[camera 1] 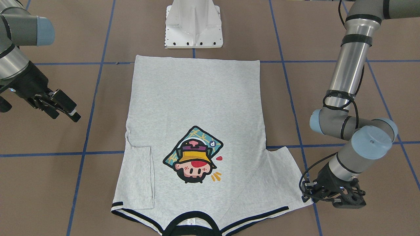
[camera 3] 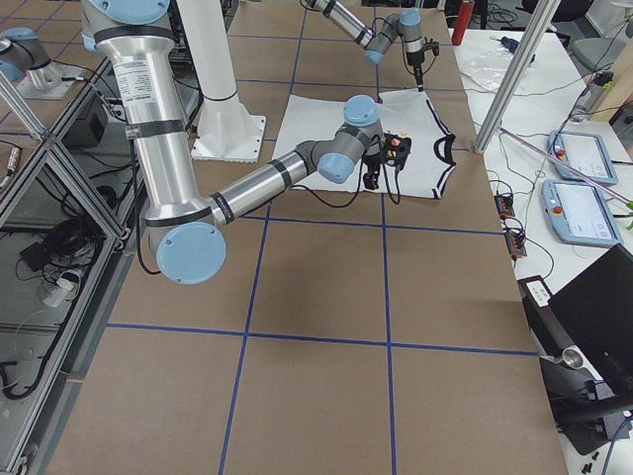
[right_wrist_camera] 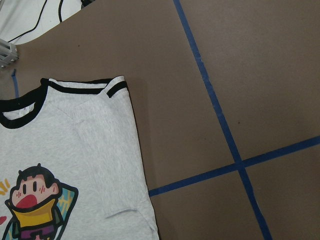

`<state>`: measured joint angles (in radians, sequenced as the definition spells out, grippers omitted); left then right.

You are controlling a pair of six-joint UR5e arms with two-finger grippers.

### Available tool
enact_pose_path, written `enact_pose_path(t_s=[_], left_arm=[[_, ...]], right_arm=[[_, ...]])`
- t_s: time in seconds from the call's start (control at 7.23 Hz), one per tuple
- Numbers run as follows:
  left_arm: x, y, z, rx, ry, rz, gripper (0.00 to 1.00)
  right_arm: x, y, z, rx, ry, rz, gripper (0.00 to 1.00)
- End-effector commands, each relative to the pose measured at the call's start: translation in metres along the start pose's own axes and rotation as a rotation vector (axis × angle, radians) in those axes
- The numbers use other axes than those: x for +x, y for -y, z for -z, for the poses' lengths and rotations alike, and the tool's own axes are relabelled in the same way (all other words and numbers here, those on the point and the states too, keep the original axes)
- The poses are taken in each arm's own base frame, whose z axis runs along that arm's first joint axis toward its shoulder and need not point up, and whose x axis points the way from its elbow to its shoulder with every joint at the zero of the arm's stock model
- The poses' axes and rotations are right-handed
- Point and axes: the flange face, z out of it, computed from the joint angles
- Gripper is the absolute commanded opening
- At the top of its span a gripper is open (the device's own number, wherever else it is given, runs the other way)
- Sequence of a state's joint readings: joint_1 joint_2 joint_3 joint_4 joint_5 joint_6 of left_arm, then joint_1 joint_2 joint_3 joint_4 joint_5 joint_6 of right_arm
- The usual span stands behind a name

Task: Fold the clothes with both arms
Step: 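Fold the sleeve nearest the left gripper inward toward the shirt center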

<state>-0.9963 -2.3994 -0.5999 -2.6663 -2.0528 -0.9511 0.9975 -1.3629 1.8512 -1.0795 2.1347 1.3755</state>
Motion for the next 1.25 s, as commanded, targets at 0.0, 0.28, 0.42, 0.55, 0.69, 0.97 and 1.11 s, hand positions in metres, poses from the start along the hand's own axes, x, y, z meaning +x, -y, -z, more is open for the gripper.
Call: enact_pose_path(t_s=[0.0, 0.28, 0.42, 0.55, 0.69, 0.97, 1.11], left_arm=[[0.000, -0.001, 0.000, -0.002, 0.000, -0.002, 0.29], [0.001, -0.004, -0.003, -0.006, -0.001, -0.006, 0.00], [0.004, -0.002, -0.001, -0.005, -0.006, -0.010, 0.00], [0.016, 0.002, 0.007, 0.004, -0.029, -0.018, 0.00], [0.048, 0.016, 0.034, 0.023, -0.096, -0.036, 0.00], [0.118, 0.026, 0.086, 0.014, -0.149, 0.049, 0.00], [0.144, 0.021, 0.088, 0.006, -0.176, 0.121, 0.00]], right_arm=[[-0.002, -0.001, 0.001, 0.000, 0.004, 0.006, 1.00], [-0.002, -0.001, 0.001, 0.000, 0.004, 0.004, 1.00], [-0.001, 0.000, 0.000, -0.001, 0.001, 0.003, 1.00], [-0.001, 0.000, 0.000, -0.001, 0.001, 0.003, 1.00], [-0.001, 0.000, 0.000, -0.001, 0.002, 0.002, 1.00], [-0.001, 0.001, 0.000, 0.001, 0.001, 0.001, 1.00], [0.003, 0.002, -0.003, 0.001, -0.007, -0.003, 1.00]])
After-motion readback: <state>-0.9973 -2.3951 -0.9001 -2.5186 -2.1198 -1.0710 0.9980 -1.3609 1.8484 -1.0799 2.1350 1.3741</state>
